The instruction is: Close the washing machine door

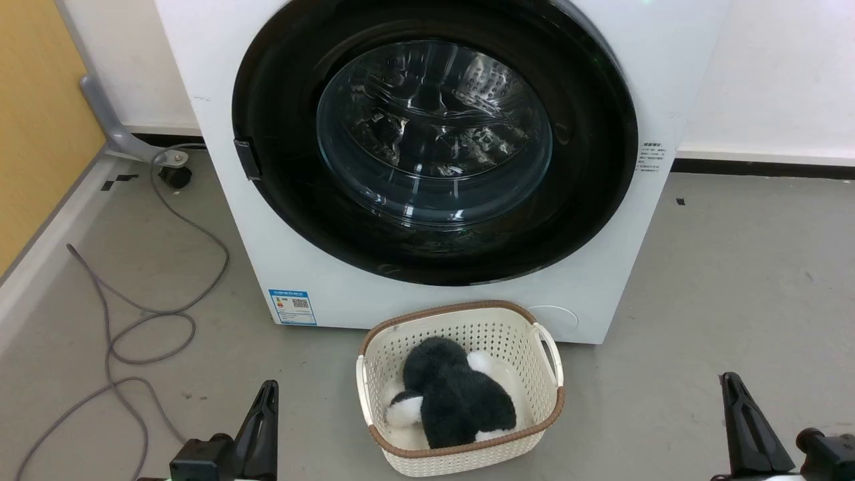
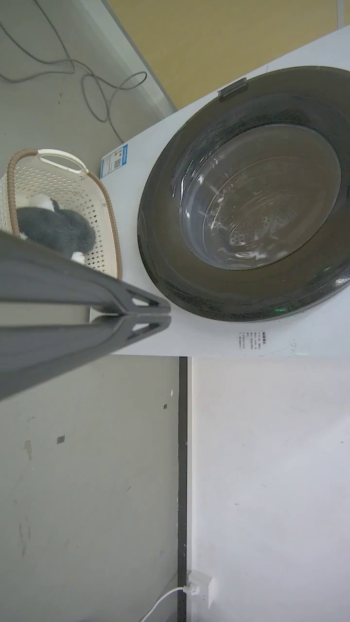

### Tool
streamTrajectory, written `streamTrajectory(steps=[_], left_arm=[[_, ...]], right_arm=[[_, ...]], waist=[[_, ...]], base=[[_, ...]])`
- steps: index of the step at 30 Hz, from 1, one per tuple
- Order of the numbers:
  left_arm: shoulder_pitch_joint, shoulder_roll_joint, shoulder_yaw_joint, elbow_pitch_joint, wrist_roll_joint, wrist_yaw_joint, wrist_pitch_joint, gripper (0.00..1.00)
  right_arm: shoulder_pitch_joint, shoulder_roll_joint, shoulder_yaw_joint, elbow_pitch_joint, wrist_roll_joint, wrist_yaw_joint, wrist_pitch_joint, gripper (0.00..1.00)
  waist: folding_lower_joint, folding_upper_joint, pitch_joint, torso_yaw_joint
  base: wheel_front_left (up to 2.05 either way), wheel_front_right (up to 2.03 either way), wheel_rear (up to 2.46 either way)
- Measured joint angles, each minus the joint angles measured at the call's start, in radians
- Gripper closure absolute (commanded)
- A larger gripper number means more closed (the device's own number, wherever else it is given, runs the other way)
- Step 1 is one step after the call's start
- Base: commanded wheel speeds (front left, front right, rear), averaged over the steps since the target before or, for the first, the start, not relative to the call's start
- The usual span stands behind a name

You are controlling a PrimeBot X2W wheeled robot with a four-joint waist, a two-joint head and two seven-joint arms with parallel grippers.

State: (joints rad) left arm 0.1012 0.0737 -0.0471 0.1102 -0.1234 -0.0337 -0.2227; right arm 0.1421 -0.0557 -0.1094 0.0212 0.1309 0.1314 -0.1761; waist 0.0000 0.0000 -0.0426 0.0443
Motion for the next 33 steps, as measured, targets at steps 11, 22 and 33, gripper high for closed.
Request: streamTrajectory(steps=[11, 22, 33], left_arm=[[-0.005, -0.002, 0.003, -0.01, 0.011, 0.004, 0.021, 1.0], [-0.015, -0.003, 0.008, -0.021, 0.025, 0.005, 0.043, 1.0], [-0.022, -0.005, 0.013, -0.03, 0.034, 0.009, 0.065, 1.0]], right_arm=[[-0.01, 0.0, 0.011, -0.001, -0.01, 0.0, 0.017, 1.0], [-0.024, 0.0, 0.021, -0.001, -0.033, 0.0, 0.035, 1.0], [-0.035, 0.0, 0.032, -0.002, -0.041, 0.0, 0.053, 1.0]], waist=[[0.0, 0.0, 0.004, -0.005], [0.0, 0.0, 0.009, -0.009], [0.0, 0.0, 0.013, -0.013]], base=[[0.0, 0.0, 0.0], [0.0, 0.0, 0.0], [0.0, 0.0, 0.0]])
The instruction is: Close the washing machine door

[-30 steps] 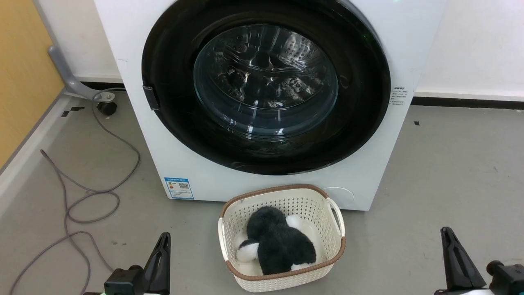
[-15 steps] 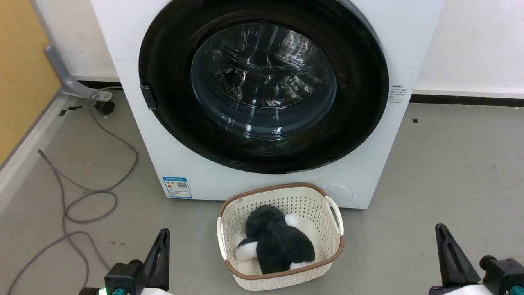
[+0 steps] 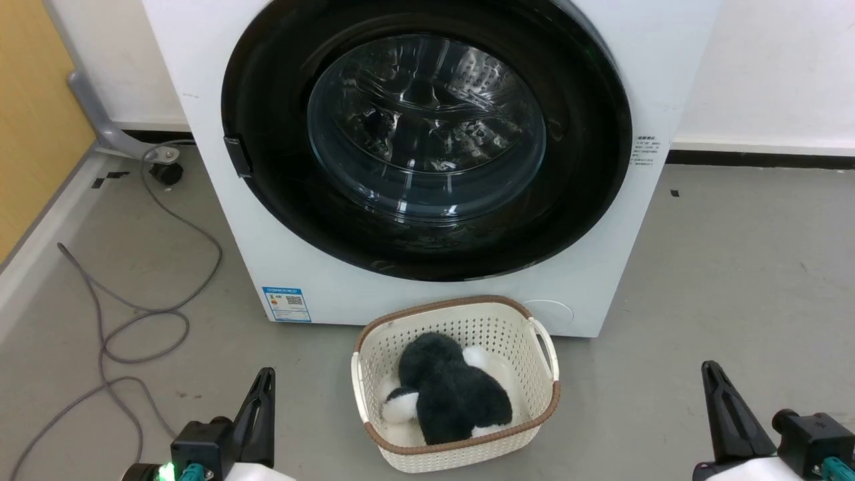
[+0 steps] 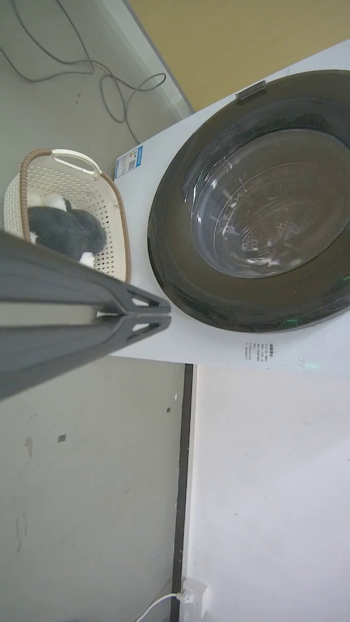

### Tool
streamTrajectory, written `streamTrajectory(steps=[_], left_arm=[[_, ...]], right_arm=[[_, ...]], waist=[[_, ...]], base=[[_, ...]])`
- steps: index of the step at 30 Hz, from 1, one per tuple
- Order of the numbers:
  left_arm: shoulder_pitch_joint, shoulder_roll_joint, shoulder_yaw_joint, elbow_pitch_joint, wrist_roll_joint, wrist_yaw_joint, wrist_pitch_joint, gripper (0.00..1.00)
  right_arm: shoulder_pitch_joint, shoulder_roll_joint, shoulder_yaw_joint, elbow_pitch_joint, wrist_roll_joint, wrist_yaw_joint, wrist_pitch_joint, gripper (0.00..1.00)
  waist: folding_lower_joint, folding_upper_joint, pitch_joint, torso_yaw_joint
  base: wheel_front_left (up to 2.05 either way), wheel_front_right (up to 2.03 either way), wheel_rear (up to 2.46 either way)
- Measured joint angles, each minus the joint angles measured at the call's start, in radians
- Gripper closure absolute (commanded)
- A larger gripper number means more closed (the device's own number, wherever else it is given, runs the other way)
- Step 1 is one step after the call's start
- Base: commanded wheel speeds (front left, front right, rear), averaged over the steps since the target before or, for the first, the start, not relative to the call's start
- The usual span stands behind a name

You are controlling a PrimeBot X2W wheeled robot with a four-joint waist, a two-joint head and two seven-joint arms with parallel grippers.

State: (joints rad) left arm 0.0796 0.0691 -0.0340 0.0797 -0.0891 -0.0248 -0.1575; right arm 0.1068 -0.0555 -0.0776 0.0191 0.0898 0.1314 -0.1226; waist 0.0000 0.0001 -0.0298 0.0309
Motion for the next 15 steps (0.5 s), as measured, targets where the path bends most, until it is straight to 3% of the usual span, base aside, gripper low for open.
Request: streamTrajectory(steps=[15], left_arm=[[-0.014, -0.004, 0.007, -0.014, 0.018, 0.005, 0.029, 1.0]], right_arm=[[-0.02, 0.0, 0.015, -0.002, -0.013, 0.0, 0.024, 1.0]], waist=[[0.0, 0.0, 0.006, -0.006]], base=[[0.0, 0.0, 0.0]])
